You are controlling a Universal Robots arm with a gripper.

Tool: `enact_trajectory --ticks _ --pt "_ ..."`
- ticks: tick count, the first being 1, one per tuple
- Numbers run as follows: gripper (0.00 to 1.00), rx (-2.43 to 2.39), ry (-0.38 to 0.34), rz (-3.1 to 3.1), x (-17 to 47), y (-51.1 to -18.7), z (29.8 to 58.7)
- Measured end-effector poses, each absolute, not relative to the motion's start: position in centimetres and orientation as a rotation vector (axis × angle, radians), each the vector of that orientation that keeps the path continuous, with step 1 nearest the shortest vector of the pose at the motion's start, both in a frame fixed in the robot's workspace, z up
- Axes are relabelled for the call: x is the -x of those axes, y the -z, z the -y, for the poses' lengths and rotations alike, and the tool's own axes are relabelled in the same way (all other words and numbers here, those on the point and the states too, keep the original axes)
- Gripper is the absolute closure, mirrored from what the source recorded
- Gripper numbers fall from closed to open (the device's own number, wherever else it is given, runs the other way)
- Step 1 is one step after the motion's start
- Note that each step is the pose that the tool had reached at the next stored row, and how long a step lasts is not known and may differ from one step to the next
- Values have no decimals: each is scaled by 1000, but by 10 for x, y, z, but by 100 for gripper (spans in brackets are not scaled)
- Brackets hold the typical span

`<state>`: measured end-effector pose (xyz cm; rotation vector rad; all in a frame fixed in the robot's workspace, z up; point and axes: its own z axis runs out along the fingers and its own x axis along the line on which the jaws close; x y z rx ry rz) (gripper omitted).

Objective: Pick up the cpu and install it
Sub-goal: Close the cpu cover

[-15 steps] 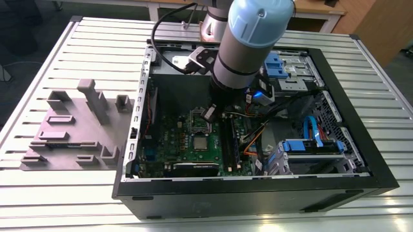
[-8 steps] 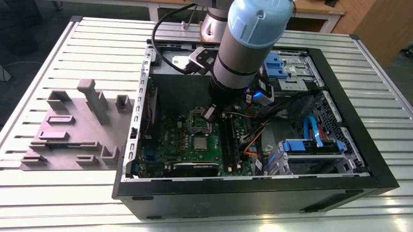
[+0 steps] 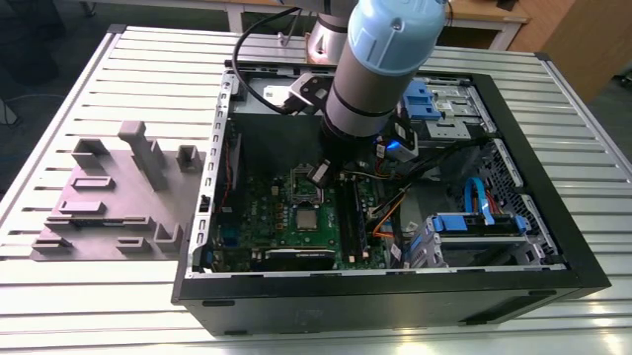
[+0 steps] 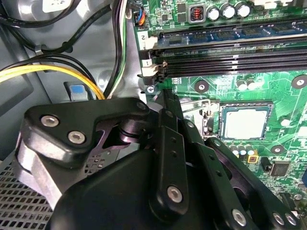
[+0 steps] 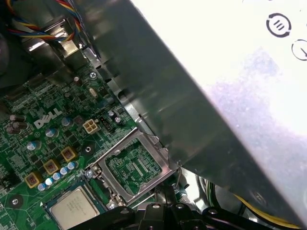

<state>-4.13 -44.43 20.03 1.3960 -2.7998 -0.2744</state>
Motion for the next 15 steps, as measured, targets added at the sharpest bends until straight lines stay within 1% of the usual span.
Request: enact_trajectory --ticks 15 --pt "90 -1399 272 2804 46 -202 445"
